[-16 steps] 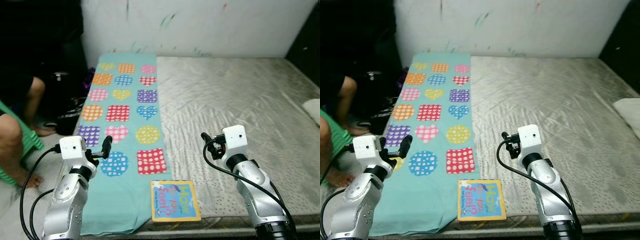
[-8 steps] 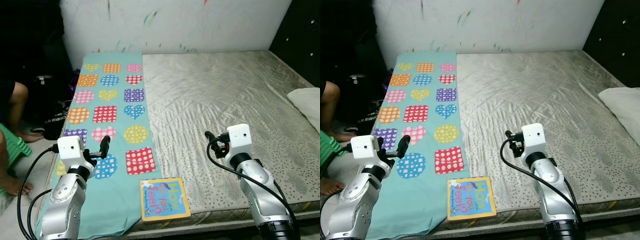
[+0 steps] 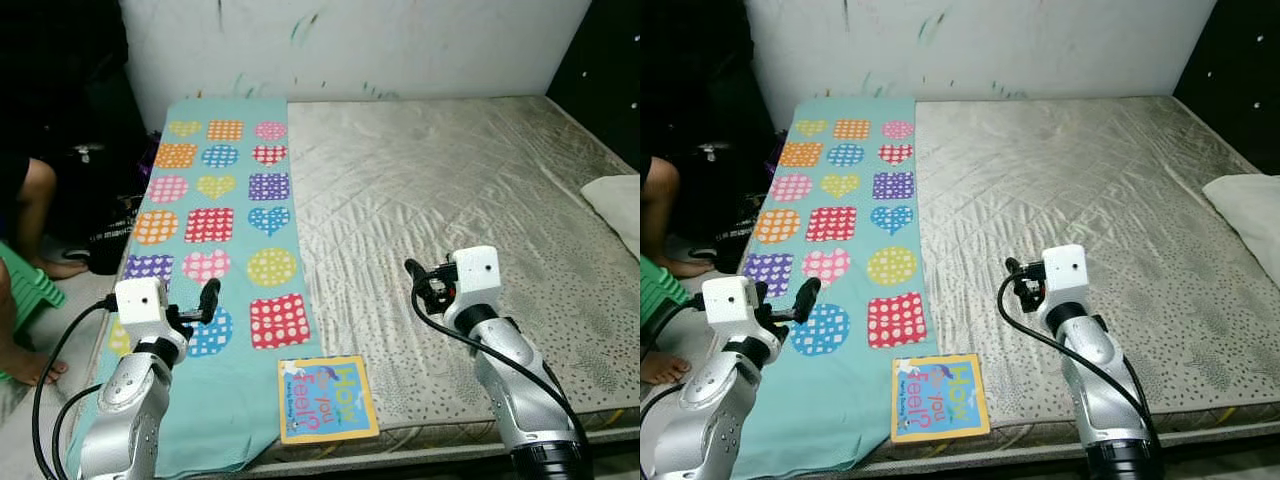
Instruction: Clean up the room
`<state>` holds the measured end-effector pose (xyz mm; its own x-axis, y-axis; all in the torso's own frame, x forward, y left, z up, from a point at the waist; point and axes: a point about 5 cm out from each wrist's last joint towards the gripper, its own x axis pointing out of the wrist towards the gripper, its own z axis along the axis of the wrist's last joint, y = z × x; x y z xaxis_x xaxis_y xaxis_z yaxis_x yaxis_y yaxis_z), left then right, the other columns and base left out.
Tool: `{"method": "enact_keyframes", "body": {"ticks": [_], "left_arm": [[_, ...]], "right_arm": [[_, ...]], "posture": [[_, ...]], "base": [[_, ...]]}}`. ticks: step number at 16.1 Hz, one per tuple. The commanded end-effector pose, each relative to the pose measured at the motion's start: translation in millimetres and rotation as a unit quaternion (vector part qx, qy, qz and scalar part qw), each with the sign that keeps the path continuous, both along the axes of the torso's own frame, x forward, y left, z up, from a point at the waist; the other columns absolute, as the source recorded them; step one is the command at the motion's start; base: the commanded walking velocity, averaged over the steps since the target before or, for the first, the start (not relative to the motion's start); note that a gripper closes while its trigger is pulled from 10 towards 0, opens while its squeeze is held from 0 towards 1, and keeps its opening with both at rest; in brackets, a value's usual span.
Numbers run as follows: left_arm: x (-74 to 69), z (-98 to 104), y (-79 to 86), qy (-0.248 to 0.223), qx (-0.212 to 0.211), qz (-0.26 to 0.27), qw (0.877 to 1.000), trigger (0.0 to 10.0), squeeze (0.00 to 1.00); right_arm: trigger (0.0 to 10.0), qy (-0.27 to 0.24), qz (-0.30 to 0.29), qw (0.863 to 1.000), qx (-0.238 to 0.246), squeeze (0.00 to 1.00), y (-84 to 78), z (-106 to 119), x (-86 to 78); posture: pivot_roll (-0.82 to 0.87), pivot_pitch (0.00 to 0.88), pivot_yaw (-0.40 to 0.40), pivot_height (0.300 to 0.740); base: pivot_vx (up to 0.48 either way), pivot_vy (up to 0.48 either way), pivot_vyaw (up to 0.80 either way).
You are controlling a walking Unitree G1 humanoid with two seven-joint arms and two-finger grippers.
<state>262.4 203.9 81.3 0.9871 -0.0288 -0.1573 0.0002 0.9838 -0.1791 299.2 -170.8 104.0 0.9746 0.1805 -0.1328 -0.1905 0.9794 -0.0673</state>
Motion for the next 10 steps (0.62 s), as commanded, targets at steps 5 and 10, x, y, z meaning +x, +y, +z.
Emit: {"method": "enact_keyframes", "body": {"ticks": [5,10], "left_arm": [[-2.6,5.1,1.2,-0.002,0.003,-0.006,1.000,10.0,0.00],[-2.7,5.2,1.1,0.002,0.004,-0.009,1.000,10.0,0.00]], "right_arm": [[10.0,0.001,-0.009,0.999,0.033,0.00,-2.2,5.1,-4.0],[10.0,0.004,-0.001,0.999,0.043,0.00,0.2,4.8,-5.3]], "posture": [[-0.12,0.049,0.006,0.740],[-0.12,0.049,0.007,0.722]], "base": [[0.000,0.000,0.00],[0.000,0.000,0.00]]}}
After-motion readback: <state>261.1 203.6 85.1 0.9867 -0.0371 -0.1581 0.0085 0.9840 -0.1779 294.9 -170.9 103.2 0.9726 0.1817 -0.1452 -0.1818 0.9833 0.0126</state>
